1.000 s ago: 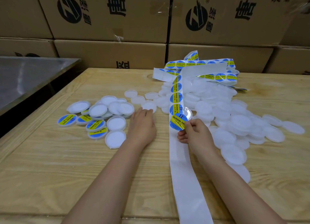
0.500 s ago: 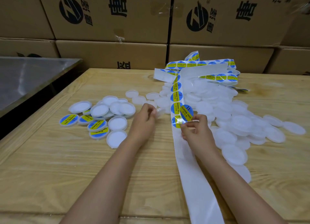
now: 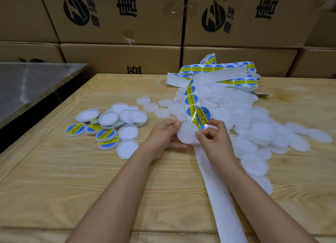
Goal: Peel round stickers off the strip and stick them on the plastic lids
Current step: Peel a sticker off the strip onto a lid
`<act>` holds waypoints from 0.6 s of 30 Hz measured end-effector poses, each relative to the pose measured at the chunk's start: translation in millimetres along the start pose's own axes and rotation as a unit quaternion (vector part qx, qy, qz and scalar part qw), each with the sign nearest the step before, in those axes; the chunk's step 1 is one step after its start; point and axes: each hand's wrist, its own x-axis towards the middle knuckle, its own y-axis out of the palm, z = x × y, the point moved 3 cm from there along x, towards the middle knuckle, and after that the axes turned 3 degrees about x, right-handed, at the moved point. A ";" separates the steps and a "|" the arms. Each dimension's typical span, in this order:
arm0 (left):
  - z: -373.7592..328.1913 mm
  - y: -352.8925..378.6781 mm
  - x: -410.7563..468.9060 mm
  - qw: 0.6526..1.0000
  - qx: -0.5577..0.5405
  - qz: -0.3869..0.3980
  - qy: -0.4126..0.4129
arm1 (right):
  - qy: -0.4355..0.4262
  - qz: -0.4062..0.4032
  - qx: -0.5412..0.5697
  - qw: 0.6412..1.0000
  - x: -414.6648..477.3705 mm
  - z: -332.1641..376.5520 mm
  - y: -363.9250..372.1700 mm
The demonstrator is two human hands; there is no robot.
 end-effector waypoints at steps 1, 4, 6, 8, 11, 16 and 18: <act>-0.5 1.1 -0.3 1.000 -0.013 0.005 -0.001 | 0.005 -0.001 0.007 1.000 0.4 -0.6 -0.9; -1.5 3.9 -2.3 0.996 -0.070 0.046 -0.017 | 0.015 -0.012 0.034 0.999 2.3 -1.6 -3.6; -1.6 3.9 -3.1 0.992 -0.100 0.069 -0.023 | 0.025 -0.016 0.055 0.998 3.0 -3.1 -4.8; -1.8 3.1 -3.2 0.992 -0.107 0.070 -0.018 | 0.030 -0.019 0.067 0.997 2.8 -4.1 -5.5; -1.2 2.0 -2.1 0.994 -0.093 0.050 -0.009 | 0.042 -0.027 0.081 0.995 1.5 -4.5 -4.6; 1.1 2.1 0.0 0.994 -0.099 0.038 -0.005 | 0.045 -0.024 0.065 0.997 -0.4 -3.7 -3.3; 1.9 1.9 1.2 0.995 -0.096 0.029 -0.002 | 0.040 -0.026 0.066 0.997 -0.7 -3.3 -3.4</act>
